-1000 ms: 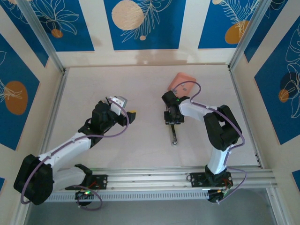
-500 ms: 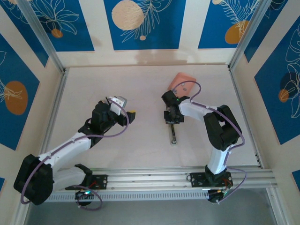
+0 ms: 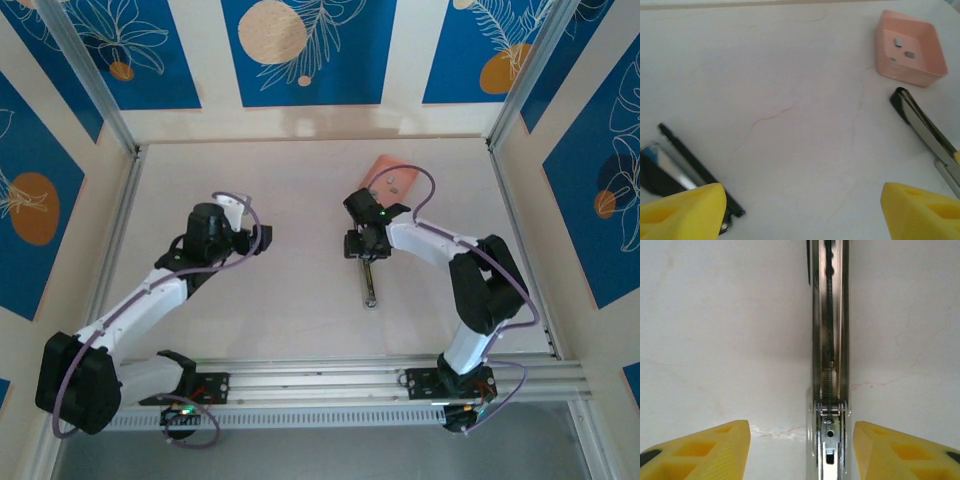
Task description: Load the staples into the stapler
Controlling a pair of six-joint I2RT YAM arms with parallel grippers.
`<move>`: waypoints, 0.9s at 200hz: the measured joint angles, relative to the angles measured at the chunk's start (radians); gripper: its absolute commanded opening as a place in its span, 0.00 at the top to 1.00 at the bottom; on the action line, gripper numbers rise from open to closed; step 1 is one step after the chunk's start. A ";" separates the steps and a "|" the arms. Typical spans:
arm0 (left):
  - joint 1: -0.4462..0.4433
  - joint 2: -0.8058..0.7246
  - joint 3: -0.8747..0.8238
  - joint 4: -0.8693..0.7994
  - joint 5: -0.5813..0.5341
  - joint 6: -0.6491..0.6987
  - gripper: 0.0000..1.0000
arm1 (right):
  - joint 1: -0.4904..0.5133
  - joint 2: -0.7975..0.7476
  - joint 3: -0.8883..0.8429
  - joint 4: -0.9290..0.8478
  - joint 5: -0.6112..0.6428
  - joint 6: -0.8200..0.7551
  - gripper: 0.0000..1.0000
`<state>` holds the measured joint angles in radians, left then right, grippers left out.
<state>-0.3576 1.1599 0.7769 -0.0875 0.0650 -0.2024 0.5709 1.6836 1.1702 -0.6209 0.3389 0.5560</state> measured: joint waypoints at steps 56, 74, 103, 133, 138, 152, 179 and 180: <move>0.129 0.145 0.183 -0.193 -0.007 -0.079 0.02 | 0.034 -0.033 0.027 0.018 0.000 -0.004 0.41; 0.163 0.223 0.245 -0.239 -0.007 -0.109 0.00 | 0.041 -0.044 0.027 0.029 -0.010 -0.004 0.40; 0.215 0.353 0.349 -0.306 -0.015 -0.160 0.00 | 0.050 -0.065 0.027 0.046 -0.034 -0.004 0.40; 0.245 0.481 0.455 -0.364 -0.029 -0.185 0.00 | 0.056 -0.070 0.022 0.068 -0.058 -0.004 0.40; 0.246 0.500 0.470 -0.374 -0.031 -0.187 0.00 | 0.057 -0.070 0.018 0.074 -0.061 -0.004 0.40; 0.246 0.549 0.507 -0.389 -0.037 -0.192 0.00 | 0.057 -0.070 0.006 0.082 -0.074 -0.004 0.40; 0.246 0.640 0.566 -0.420 -0.040 -0.208 0.00 | 0.057 -0.070 -0.016 0.089 -0.088 -0.003 0.40; 0.246 0.646 0.570 -0.421 -0.040 -0.208 0.00 | 0.057 -0.070 -0.017 0.090 -0.089 -0.003 0.40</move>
<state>-0.1112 1.8057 1.3464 -0.5083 0.0246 -0.4107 0.6277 1.6135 1.1530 -0.5312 0.2504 0.5526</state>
